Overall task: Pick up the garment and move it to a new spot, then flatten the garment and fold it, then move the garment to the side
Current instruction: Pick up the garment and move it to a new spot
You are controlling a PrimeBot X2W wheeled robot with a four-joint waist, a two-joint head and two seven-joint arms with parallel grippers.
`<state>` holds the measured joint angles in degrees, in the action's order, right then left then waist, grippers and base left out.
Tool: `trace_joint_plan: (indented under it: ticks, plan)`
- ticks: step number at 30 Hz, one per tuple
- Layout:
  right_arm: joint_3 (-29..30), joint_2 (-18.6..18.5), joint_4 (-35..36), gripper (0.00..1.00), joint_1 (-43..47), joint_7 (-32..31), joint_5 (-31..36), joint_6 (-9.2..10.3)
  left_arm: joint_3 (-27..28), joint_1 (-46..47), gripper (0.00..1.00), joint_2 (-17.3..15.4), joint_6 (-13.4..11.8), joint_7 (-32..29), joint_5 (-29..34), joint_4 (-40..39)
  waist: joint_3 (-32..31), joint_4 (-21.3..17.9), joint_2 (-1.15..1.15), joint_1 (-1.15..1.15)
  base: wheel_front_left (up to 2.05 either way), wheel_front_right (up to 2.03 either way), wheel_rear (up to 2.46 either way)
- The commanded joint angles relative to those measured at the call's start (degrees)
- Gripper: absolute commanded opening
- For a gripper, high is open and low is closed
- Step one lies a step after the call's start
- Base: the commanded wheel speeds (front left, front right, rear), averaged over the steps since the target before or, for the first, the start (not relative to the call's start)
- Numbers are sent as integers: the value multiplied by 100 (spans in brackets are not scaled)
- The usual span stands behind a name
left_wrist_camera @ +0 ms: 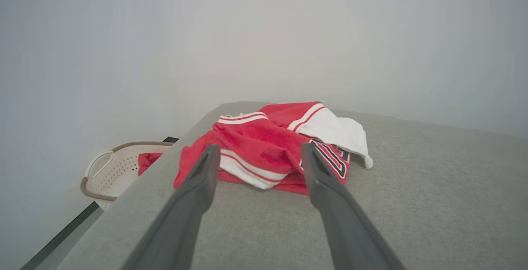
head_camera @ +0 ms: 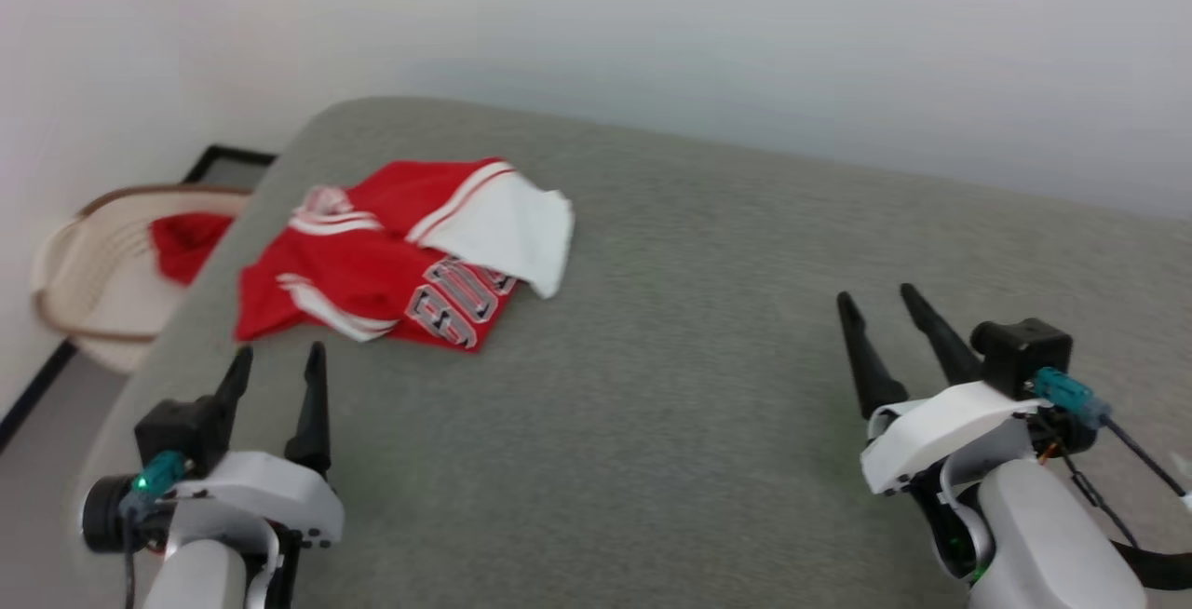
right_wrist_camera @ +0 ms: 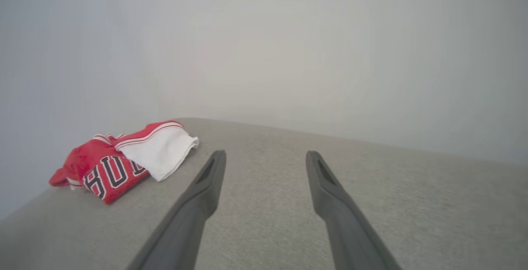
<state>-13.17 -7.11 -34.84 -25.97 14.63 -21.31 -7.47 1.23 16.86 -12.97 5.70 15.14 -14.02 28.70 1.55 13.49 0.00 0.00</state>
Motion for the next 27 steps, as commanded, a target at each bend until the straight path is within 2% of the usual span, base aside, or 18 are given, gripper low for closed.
trace_joint_plan:
  ticks: [1,14,21,27]
  plan:
    - [-111,15,34,100,82,24,-84,-4,72,-79,100,34,-54,-1,40,-25,41,579,0,0,0,0,0]
    - [-700,70,47,100,6,52,-286,-4,424,-458,100,371,-213,-1,245,-356,104,1660,0,0,0,0,0]
    - [-1137,137,-56,100,-198,56,-347,-4,755,-651,100,487,-228,-1,211,-579,254,1758,0,0,0,0,0]
    - [-1254,176,-31,100,-260,60,-427,-4,886,-679,100,538,-143,-1,256,-610,294,1748,0,0,0,0,0]
